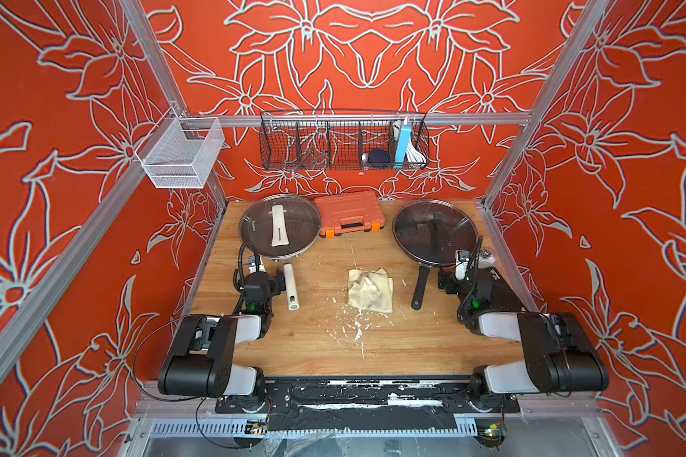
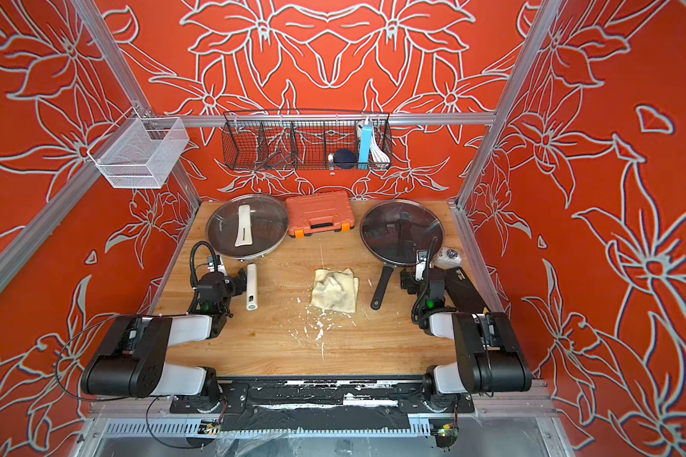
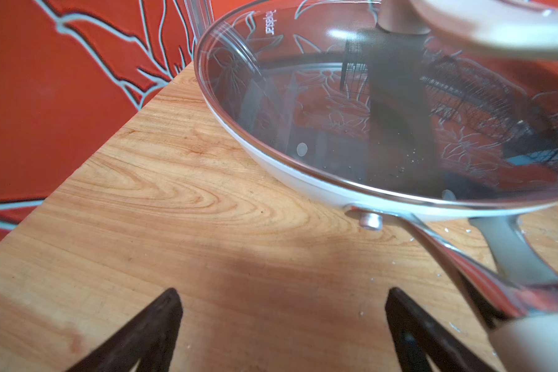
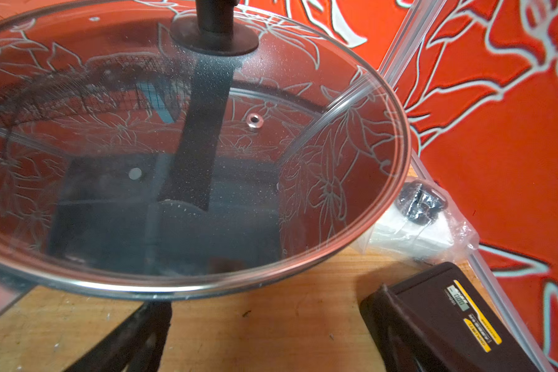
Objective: Wipe the pot lid with a cloth
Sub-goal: Pick up the pot lid from the cooking pot.
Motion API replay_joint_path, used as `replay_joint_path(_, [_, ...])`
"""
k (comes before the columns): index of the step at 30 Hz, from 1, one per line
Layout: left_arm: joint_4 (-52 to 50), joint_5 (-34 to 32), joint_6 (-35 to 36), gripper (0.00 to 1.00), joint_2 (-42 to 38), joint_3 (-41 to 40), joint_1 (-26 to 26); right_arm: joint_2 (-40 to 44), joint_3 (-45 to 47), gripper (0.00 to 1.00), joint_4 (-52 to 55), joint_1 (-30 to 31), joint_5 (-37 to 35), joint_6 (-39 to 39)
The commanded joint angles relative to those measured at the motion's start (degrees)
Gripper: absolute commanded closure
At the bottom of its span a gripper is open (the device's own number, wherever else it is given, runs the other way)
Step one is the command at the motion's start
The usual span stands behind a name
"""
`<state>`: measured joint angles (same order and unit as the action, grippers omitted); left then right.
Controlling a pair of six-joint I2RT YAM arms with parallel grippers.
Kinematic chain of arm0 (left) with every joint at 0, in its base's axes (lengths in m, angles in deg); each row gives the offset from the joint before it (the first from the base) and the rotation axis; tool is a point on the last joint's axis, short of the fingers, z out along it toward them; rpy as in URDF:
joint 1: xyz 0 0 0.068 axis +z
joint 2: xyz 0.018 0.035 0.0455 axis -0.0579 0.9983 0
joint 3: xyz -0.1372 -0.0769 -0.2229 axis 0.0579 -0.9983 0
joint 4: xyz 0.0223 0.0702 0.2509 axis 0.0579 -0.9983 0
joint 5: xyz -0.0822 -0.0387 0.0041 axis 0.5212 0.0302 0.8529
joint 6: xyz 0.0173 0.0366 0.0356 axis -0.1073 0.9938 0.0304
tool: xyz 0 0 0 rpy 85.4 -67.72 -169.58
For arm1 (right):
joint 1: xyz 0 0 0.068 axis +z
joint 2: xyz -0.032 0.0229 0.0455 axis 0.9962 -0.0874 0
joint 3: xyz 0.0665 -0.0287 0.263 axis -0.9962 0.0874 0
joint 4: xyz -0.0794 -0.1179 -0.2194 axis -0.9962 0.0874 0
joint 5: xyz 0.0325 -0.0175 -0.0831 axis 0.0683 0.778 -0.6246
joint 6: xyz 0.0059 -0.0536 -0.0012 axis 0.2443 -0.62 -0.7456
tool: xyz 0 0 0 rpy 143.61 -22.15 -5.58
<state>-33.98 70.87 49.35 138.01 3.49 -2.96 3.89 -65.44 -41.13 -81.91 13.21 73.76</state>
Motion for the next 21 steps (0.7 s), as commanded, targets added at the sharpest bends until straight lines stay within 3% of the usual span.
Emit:
replay_joint_path(1, [1.77,0.27,-0.11,0.01,-0.29,0.4,-0.36,-0.31,-1.18,0.02,-1.24,-0.26,-0.03,0.63])
replay_joint_path(21, [1.84,0.28,-0.19,0.01,-0.34,0.31,-0.36,-0.4,-1.44,0.02,-0.76,-0.41,0.32,0.78])
